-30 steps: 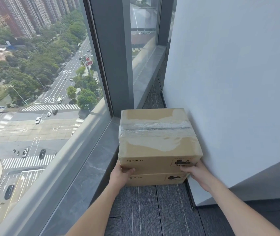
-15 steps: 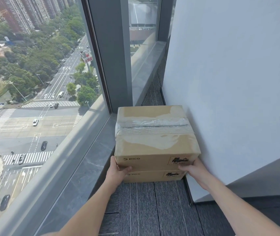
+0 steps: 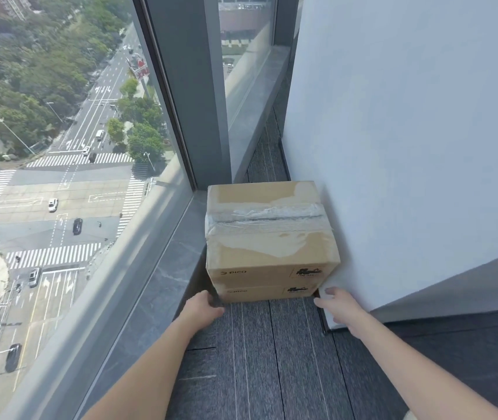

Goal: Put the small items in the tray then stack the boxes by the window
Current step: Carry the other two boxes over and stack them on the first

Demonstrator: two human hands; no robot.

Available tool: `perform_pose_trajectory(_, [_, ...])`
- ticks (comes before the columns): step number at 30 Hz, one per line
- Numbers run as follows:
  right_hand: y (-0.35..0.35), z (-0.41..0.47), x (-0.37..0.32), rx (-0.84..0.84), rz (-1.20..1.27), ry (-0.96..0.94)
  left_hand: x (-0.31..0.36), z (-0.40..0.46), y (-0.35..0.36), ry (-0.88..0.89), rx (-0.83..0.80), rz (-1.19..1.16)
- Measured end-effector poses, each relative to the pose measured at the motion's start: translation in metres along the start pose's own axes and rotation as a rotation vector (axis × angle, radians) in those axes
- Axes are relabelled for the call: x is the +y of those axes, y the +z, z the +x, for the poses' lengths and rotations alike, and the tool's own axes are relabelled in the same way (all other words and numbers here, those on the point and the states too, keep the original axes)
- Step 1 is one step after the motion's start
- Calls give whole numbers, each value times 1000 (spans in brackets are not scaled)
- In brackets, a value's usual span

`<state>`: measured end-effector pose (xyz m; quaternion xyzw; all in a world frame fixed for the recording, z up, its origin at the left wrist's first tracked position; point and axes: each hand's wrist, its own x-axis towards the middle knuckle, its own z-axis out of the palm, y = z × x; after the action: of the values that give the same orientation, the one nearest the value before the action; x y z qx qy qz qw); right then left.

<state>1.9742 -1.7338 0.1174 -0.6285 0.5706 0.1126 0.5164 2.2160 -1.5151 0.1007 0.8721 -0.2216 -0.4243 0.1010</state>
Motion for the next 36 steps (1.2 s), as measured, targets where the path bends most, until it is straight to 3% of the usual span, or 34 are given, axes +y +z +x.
perform_pose_trajectory(3, [-17,-55,-17,-171,-180,34,22,-57,-20,84,-134,329])
perform_pose_trajectory(7, [-49,-145,-58,-277,-191,13,71,-143,-57,156,-232,468])
perform_pose_trajectory(13, [-116,-317,-123,-152,-288,-67,165,-309,-133,266,-279,588])
perform_pose_trajectory(18, [-168,-465,-126,-19,-294,-46,236,-435,-169,418,-315,720])
perform_pose_trajectory(23, [-206,-595,-72,174,-146,112,299,-524,-152,643,-361,887])
perform_pose_trajectory(27, [-218,-698,2,377,-49,269,338,-594,-99,817,-435,1060])
perform_pose_trajectory(36, [-157,-941,218,683,324,626,351,-835,114,1224,-654,1447])
